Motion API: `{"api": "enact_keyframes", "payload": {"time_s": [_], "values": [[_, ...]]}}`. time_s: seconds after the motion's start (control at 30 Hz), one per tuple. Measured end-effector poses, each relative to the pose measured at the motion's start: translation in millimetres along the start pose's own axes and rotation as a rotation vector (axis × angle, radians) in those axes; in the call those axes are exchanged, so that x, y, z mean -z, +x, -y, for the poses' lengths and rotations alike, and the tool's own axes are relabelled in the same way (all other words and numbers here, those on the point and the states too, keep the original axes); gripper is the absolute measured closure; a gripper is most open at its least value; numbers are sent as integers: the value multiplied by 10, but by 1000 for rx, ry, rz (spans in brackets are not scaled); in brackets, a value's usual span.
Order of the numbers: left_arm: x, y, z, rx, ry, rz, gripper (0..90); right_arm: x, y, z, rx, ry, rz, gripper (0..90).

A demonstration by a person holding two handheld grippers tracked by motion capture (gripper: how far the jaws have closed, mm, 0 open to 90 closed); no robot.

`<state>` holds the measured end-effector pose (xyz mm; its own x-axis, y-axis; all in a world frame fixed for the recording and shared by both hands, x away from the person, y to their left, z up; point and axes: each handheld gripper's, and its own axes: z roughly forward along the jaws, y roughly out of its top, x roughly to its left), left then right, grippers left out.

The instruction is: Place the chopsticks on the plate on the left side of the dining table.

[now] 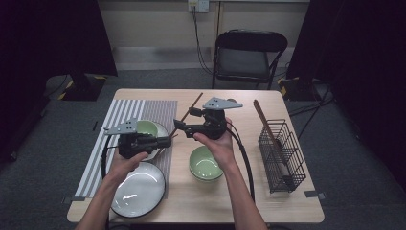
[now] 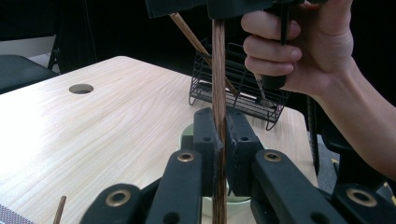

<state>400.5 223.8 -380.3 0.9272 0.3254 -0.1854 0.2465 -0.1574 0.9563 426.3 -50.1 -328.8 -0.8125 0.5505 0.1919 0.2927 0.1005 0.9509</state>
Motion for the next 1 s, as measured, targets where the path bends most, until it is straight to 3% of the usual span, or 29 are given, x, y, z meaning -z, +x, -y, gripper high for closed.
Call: {"api": "enact_keyframes", "payload": {"time_s": [0.67, 1.0], "values": [[117, 41, -19, 18, -43, -6, 847, -7, -113, 59, -13, 34, 32, 181], [129, 84, 9, 23, -35, -18, 847, 41, -193, 121, -13, 29, 47, 166]]}}
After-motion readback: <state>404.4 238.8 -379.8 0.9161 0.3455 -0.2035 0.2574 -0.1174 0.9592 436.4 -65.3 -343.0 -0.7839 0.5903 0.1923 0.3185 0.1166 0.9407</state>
